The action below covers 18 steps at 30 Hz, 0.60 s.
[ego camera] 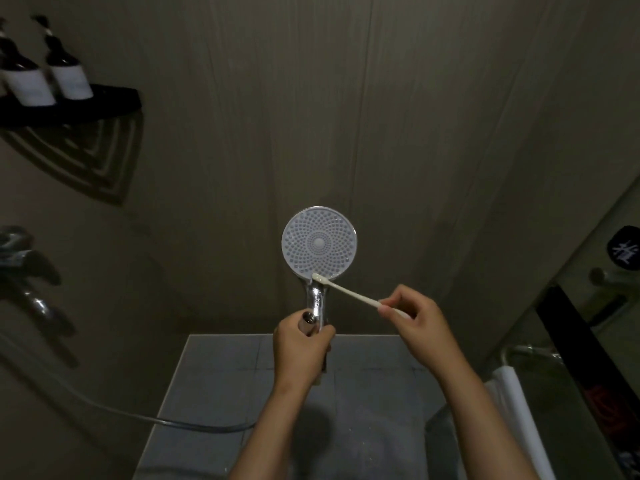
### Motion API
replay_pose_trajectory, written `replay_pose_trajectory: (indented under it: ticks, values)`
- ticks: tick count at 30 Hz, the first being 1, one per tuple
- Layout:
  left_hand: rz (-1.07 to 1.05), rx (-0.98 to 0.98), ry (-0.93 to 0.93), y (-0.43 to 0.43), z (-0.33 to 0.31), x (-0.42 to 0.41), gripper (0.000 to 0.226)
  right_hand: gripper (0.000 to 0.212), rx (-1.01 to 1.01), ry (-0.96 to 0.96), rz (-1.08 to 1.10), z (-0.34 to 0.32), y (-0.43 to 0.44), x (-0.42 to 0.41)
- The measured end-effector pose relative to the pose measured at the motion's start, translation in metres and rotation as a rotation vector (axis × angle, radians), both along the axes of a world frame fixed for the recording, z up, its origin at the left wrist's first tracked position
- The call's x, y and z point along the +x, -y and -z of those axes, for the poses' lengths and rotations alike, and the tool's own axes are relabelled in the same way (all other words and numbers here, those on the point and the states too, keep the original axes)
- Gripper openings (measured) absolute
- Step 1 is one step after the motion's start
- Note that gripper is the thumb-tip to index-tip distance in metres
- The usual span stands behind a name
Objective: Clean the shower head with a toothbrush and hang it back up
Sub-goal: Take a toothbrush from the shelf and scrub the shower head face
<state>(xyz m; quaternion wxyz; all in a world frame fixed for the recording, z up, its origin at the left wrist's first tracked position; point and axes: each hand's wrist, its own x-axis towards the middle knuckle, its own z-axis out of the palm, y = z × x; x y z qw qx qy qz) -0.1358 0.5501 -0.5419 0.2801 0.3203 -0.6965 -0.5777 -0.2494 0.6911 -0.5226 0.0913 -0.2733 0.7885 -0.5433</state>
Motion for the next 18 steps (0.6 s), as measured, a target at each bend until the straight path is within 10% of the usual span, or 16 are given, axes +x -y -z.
replay_pose_trajectory:
  ticks: [18]
  values:
    - [0.011, -0.155, 0.01, -0.003, 0.008, -0.003, 0.023, 0.013, -0.031, -0.031, 0.012, -0.006, 0.005, 0.009]
